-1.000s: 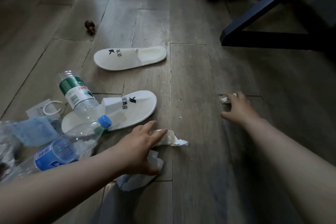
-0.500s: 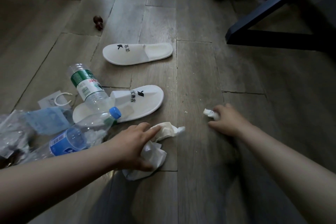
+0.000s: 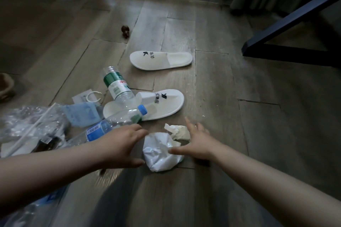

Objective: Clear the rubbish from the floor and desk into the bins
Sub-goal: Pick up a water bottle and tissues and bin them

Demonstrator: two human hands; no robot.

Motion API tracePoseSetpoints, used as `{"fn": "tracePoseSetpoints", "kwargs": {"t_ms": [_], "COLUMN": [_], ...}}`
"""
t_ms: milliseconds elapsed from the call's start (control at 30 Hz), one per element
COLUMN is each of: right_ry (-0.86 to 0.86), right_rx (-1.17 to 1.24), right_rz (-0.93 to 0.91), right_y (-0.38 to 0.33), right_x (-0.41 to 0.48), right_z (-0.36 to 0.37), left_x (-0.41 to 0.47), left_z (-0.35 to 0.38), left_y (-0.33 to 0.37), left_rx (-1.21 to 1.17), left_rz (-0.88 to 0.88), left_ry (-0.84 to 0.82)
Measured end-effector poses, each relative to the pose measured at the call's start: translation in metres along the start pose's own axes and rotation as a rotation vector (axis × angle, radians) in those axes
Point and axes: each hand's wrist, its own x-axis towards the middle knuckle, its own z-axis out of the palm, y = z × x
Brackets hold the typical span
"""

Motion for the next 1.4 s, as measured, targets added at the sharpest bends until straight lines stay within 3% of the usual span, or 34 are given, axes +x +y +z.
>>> {"fn": "tracePoseSetpoints", "kwargs": {"t_ms": [200, 500, 867, 1033, 1400], "right_ry": [0.162, 0.188, 0.253, 0.223, 0.248], "right_rx": [-0.129, -0.274, -0.244, -0.067, 0.647], "right_rz": [-0.034, -0.142, -0.328, -0.352, -0.134], "right_y": [-0.034, -0.046, -0.053, -0.052, -0.024], "right_x": [-0.001, 0.0, -0.005, -0.011, -0.018], "right_z": [0.038, 0.064, 0.079, 0.083, 0.044], "left_x": [-0.015, -0.034, -0.025, -0.024, -0.02], "left_z": [-0.008, -0.014, 0.009, 0.007, -0.009], "left_y": [-0.012, -0.04, -0.058, -0.058, -0.041], "left_rx": [-0.001, 0.014, -0.039, -0.106, -0.36], "left_rz": [-0.034, -0.2, -0.427, -0.458, -0.457], "left_ry": [0.06, 0.27, 0.072, 0.067, 0.164]}}
